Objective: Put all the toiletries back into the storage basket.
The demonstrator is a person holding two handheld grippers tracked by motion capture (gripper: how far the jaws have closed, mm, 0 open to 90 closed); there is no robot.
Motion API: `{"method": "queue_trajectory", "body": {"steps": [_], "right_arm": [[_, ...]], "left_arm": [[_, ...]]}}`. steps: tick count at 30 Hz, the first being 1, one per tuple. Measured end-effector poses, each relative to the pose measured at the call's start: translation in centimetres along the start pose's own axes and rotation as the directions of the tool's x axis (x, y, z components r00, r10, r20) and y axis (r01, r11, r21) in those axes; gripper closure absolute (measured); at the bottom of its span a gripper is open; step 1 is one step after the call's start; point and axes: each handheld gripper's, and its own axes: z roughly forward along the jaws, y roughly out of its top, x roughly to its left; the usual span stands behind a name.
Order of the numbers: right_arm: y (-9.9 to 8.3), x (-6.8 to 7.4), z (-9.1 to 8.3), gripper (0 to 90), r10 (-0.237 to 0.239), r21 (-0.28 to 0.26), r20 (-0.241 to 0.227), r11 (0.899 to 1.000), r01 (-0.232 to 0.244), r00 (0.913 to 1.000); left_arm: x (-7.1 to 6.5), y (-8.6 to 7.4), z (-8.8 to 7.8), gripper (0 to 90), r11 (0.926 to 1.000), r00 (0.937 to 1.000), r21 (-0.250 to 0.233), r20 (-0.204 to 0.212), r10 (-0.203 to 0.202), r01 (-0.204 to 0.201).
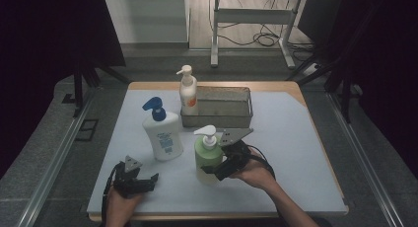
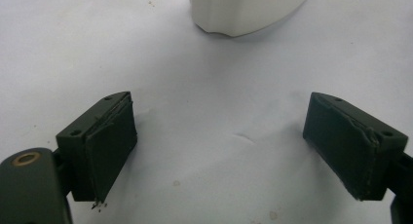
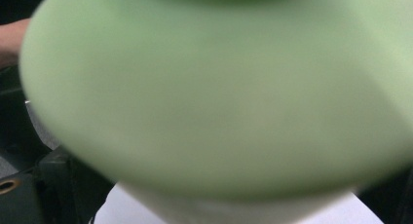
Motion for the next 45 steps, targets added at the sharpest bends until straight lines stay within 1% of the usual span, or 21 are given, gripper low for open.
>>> {"method": "queue_trajectory", "body": {"steps": [4,8,11,17,22,24,28,34,40,45], "right_arm": [[0.2,0.1,0.2,6.1,0.004,-0.025,-0.005,1.000,-0.004,1.0000],[0.2,0.1,0.3,10.0,0.002,-0.035,-0.008,0.999,-0.003,1.0000],[0.2,0.1,0.3,10.6,-0.001,-0.036,-0.005,0.999,0.000,1.0000],[0.4,0.5,0.2,11.6,-0.009,-0.016,0.026,1.000,0.009,0.9996],[0.6,0.6,0.2,11.9,0.010,-0.017,0.044,1.000,-0.009,0.9990],[0.6,0.5,0.2,12.0,0.018,-0.023,0.047,1.000,-0.017,0.9988],[1.1,0.2,-0.2,12.0,0.033,-0.047,0.066,0.998,-0.030,0.9973],[1.9,-0.2,-0.9,12.1,0.037,-0.065,0.102,0.997,-0.030,0.9941],[2.5,-1.1,-1.2,12.1,0.067,-0.082,0.126,0.995,-0.057,0.9897],[3.2,-1.9,-1.4,12.1,0.077,-0.088,0.157,0.994,-0.064,0.9846]], "left_arm": [[0.0,0.0,0.0,12.0,1.0000,1.0000,0.000,0.000,0.000,0.000],[0.0,0.0,0.0,12.0,1.0000,1.0000,0.000,0.000,0.000,0.000],[0.0,0.0,0.0,12.0,1.0000,1.0000,0.001,0.000,0.001,-0.001],[0.0,0.0,0.0,12.0,1.0000,1.0000,0.000,0.000,0.001,-0.001],[0.0,0.0,0.0,12.0,1.0000,1.0000,0.001,0.001,0.001,-0.001],[0.0,0.0,0.0,12.0,1.0000,1.0000,0.001,0.001,0.000,0.000],[0.0,0.0,0.0,12.0,1.0000,1.0000,0.000,0.001,0.000,0.000],[0.0,0.0,0.0,12.0,1.0000,1.0000,0.000,0.001,0.000,0.000],[0.0,0.0,0.0,12.0,1.0000,1.0000,0.000,0.001,0.000,0.000],[0.0,0.0,0.0,12.0,1.0000,1.0000,-0.001,0.001,0.000,0.000]]}}
